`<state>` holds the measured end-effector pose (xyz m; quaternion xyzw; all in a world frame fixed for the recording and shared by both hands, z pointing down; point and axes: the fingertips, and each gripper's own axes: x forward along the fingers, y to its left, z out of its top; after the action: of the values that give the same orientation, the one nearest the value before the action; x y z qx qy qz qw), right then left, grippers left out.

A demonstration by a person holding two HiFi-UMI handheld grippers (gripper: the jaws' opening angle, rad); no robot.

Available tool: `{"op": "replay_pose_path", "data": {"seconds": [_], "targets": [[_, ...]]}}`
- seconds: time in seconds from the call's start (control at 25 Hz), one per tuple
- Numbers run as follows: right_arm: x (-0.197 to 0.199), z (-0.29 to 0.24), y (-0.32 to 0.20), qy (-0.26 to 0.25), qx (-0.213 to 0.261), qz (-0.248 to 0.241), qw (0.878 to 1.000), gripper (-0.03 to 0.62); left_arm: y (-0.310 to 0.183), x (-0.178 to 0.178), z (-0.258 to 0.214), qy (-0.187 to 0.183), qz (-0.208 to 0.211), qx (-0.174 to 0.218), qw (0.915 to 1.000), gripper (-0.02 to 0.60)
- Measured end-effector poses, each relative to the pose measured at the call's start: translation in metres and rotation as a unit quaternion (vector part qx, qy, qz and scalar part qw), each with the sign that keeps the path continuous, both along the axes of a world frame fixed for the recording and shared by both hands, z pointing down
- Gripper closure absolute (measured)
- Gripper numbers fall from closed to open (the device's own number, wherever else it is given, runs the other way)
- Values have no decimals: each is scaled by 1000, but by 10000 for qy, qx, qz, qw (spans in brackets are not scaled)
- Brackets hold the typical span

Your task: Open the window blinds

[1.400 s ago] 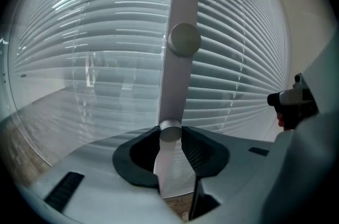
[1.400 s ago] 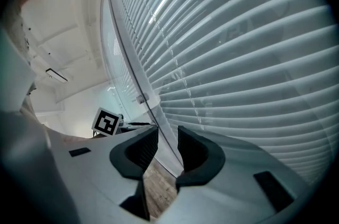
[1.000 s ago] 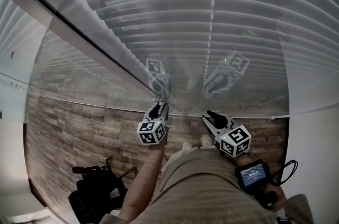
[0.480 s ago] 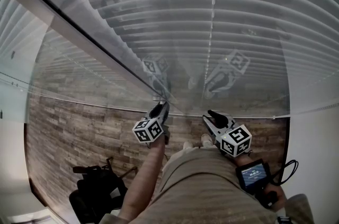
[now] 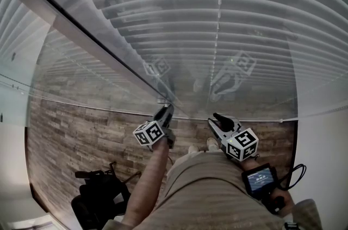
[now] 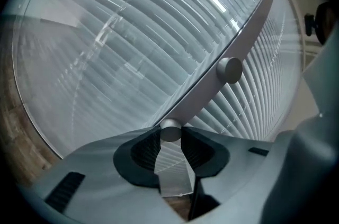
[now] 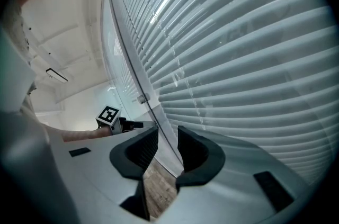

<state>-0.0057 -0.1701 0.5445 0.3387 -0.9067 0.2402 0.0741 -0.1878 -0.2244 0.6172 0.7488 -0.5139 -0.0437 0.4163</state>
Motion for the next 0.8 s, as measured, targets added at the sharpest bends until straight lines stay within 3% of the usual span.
{"op": "replay_pose_path", "data": {"seconds": [0.2,0.32,0.44,0.8], "targets": [[-1,0,0,7,5,-1,10000,474,0,-2,3,309,-52,-30,9995,446],[-2,-1,1,11,17,-10,10000,473,0,-1,1,687,-75,-33,9976,446],[-2,-2,1,16,31,-18,10000,474,0,0,-1,1141,-142,-62,9933,446],[-2,-3,3,26,40,3,10000,474,1,2,-2,1947,-247,-111,9805,446]]}}
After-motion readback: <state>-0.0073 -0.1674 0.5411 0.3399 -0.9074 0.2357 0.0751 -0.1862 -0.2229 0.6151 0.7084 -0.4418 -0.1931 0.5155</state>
